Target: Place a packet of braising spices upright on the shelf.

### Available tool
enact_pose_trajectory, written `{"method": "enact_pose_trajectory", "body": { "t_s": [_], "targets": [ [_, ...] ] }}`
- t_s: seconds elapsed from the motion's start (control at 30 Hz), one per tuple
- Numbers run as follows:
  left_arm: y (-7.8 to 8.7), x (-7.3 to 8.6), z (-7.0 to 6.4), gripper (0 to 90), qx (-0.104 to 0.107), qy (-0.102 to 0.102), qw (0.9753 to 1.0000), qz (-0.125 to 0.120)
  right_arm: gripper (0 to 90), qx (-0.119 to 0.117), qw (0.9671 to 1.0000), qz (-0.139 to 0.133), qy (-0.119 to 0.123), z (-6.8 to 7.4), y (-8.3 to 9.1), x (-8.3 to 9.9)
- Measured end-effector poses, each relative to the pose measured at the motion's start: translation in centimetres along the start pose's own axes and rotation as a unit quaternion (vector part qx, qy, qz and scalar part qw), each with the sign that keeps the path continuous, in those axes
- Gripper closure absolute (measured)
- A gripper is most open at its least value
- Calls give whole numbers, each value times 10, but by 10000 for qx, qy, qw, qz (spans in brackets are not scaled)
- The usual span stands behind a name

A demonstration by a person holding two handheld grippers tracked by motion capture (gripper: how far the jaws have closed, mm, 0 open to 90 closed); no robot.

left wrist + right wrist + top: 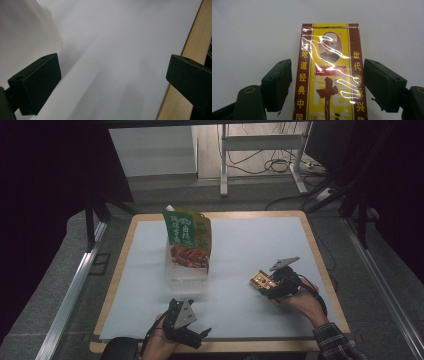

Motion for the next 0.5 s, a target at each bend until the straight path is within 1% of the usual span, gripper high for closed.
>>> {"method": "enact_pose_trajectory", "body": {
  "t_s": [0.1,0.27,0.3,0.4,0.47,0.5],
  "targets": [
    [0,0,0,0,-6,-3,10000,3,204,80,9999,102,-95,-1,2,-2],
    [-1,0,0,0,-17,-8,10000,16,148,193,9994,277,-87,-1,2,-6],
    [-1,0,-1,0,-23,-18,10000,26,138,199,9994,283,-71,-1,3,-7],
    [-1,0,-1,0,-20,-33,10000,35,93,224,9988,428,-22,-1,2,-10],
    [-1,0,0,0,-29,-29,10000,38,94,150,9986,507,-47,-1,1,-13],
    [-1,0,0,0,-35,-30,10000,35,99,150,9985,532,-31,0,1,-14]
  ]
}}
Point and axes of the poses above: each handheld gripper's, and its own axes: y roughly backward along the jaws, x roughly out of its underside, z roughly to its left, the point moved 2 cm from there along -y, roughly forward along the jaws, and after that the axes turned 5 degrees about x, right-handed, at the moved point
